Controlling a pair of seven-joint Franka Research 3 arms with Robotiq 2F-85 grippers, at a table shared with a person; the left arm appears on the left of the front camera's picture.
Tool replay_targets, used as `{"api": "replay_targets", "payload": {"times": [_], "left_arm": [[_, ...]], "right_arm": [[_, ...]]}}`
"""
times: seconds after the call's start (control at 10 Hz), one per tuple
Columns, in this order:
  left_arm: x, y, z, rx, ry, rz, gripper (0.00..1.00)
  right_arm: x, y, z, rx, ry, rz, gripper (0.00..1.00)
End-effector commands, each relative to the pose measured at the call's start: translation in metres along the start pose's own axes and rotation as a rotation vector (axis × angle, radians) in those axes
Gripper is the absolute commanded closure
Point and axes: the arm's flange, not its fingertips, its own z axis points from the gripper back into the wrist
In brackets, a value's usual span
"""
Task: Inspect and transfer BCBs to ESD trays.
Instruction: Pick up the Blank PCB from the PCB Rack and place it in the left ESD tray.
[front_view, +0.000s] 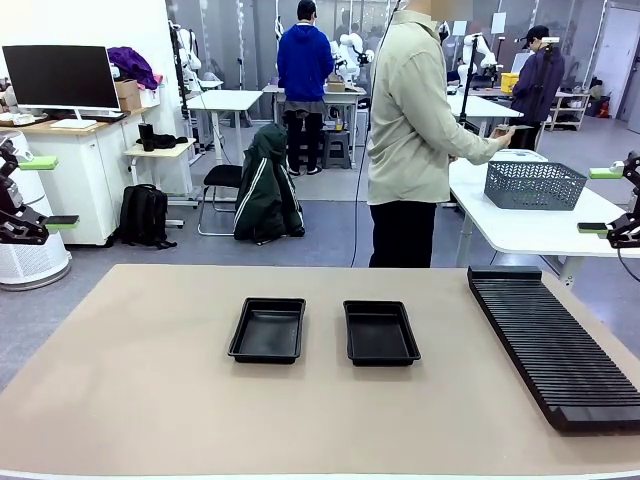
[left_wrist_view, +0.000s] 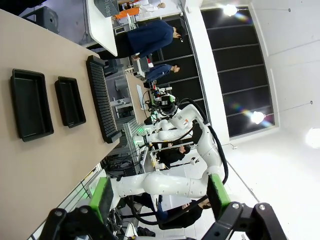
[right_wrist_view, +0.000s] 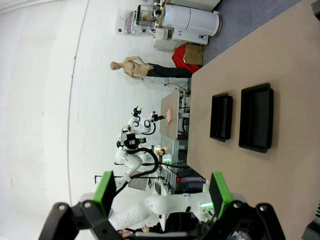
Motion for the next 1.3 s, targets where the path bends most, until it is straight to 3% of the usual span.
{"api": "replay_targets", "payload": {"times": [0.0, 1.2], "left_arm": [[0.0001, -0.0005, 0.0003, 0.006, -0.005, -0.003, 0.00], [0.0001, -0.0005, 0.0003, 0.006, -0.005, -0.003, 0.00]], "right_arm": [[-0.0004, 0.0005, 0.0009, 0.000, -0.002, 0.006, 0.00], [-0.0004, 0.0005, 0.0009, 0.000, -0.002, 0.006, 0.00]]}}
